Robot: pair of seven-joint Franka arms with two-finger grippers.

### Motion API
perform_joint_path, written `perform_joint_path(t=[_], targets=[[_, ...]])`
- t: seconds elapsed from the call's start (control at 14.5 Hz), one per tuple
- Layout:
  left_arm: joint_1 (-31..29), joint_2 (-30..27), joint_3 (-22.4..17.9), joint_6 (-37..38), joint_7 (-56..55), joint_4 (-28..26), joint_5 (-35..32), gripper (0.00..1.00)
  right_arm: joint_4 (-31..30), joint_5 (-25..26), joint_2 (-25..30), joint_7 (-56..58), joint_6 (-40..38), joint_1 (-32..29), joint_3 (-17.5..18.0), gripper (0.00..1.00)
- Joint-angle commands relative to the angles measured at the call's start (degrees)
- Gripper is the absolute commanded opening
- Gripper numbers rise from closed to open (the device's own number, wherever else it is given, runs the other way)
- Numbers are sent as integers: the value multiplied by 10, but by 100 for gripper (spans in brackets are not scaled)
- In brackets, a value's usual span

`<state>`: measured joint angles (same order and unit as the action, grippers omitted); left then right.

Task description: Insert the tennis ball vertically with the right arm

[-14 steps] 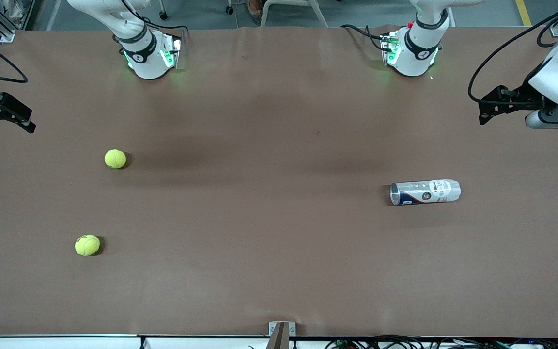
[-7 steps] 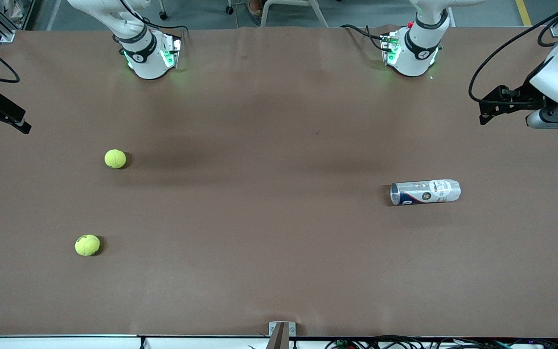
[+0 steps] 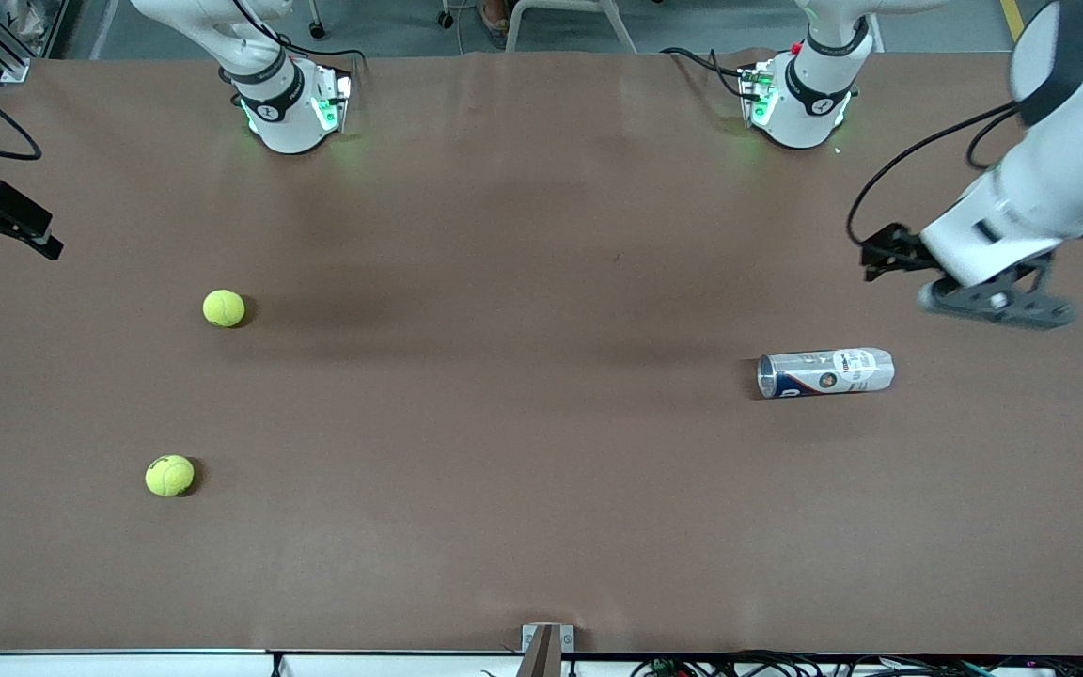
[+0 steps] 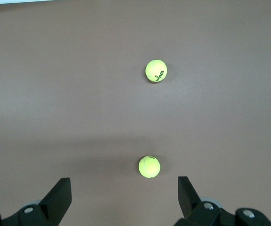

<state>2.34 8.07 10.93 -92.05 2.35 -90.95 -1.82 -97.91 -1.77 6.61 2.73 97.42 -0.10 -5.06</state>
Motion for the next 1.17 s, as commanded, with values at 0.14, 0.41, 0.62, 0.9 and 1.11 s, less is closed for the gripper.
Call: perform_joint_path(t=[0.14, 0.41, 0.62, 0.9, 1.11], targets=[[15, 95, 8, -34, 122, 6, -70, 100, 2, 33, 0, 2, 0, 19, 1, 100], [16, 156, 9, -67, 270, 0, -114, 100, -10, 39, 2, 1, 0, 20, 1, 100], [16, 183, 8, -96, 409, -11, -145, 100, -26, 39, 9, 1, 11, 22, 1, 100], [6, 217, 9, -135, 530, -24, -174, 99, -22, 38, 10, 0, 12, 21, 1, 100], [15, 221, 8, -147, 541, -51, -221, 94, -21, 35, 9, -2, 13, 20, 1, 100]])
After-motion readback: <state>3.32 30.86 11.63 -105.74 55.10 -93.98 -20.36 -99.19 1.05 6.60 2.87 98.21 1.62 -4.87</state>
